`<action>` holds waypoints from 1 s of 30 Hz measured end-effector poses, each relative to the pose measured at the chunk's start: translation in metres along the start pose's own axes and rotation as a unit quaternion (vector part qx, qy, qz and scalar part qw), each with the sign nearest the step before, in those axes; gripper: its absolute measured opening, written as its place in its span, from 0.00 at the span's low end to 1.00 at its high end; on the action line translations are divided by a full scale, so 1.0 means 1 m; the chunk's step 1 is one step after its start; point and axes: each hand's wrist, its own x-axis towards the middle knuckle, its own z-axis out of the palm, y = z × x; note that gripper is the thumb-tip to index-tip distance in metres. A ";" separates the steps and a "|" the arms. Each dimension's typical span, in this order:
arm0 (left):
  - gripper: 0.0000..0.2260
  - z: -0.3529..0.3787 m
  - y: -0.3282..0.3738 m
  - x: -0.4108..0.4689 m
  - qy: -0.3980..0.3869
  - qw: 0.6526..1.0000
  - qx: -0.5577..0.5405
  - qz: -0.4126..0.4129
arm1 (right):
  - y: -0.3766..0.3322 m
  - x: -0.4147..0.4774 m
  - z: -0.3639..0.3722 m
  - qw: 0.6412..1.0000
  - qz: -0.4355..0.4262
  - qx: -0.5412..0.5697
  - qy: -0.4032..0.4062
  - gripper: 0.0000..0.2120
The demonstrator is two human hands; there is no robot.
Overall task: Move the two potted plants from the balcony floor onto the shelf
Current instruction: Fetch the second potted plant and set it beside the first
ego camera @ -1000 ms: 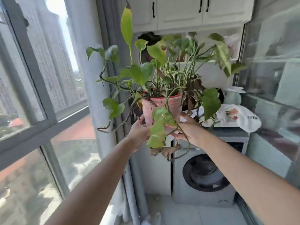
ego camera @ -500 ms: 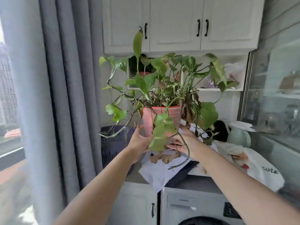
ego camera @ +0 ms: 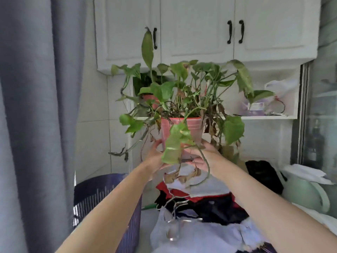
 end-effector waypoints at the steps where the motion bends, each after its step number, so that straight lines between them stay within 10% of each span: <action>1: 0.26 -0.003 0.001 0.020 -0.001 1.000 0.009 0.003 | -0.004 0.016 0.000 1.000 -0.004 0.001 0.002 0.34; 15: 0.32 -0.002 0.003 0.256 0.018 0.998 0.018 0.059 | -0.030 0.233 -0.050 0.998 -0.064 -0.001 0.000 0.46; 30: 0.18 -0.016 0.020 0.428 0.059 0.996 0.026 0.056 | -0.074 0.374 -0.061 0.990 -0.110 -0.089 0.010 0.35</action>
